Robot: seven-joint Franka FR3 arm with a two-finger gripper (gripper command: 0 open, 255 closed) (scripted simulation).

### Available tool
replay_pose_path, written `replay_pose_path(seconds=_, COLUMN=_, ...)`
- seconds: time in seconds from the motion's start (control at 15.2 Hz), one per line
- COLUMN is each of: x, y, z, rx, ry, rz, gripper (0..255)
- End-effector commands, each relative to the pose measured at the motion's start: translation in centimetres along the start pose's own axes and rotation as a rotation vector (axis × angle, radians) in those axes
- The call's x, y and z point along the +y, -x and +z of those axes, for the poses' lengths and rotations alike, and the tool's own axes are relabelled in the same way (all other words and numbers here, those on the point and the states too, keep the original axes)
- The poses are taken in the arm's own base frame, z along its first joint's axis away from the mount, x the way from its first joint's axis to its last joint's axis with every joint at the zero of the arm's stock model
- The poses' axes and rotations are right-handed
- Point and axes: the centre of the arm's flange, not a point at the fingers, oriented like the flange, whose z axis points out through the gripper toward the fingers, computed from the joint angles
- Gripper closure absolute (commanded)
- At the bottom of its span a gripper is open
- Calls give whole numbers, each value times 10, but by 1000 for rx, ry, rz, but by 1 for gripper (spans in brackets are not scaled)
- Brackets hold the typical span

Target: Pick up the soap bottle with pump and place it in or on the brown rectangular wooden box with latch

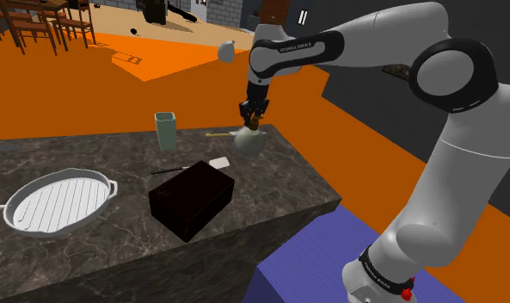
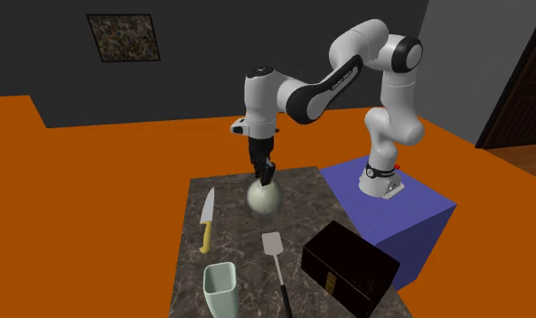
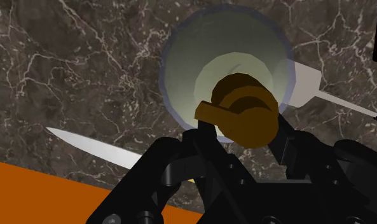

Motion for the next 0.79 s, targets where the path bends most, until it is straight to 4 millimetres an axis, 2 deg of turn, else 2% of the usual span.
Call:
replay_pose_path(seconds=0.0, x=0, y=0, z=-12, rx=0, ry=0, rz=0, gripper=255)
replay_pose_path(seconds=0.73, x=1, y=0, z=-70, rx=0, ry=0, rz=0, gripper=255)
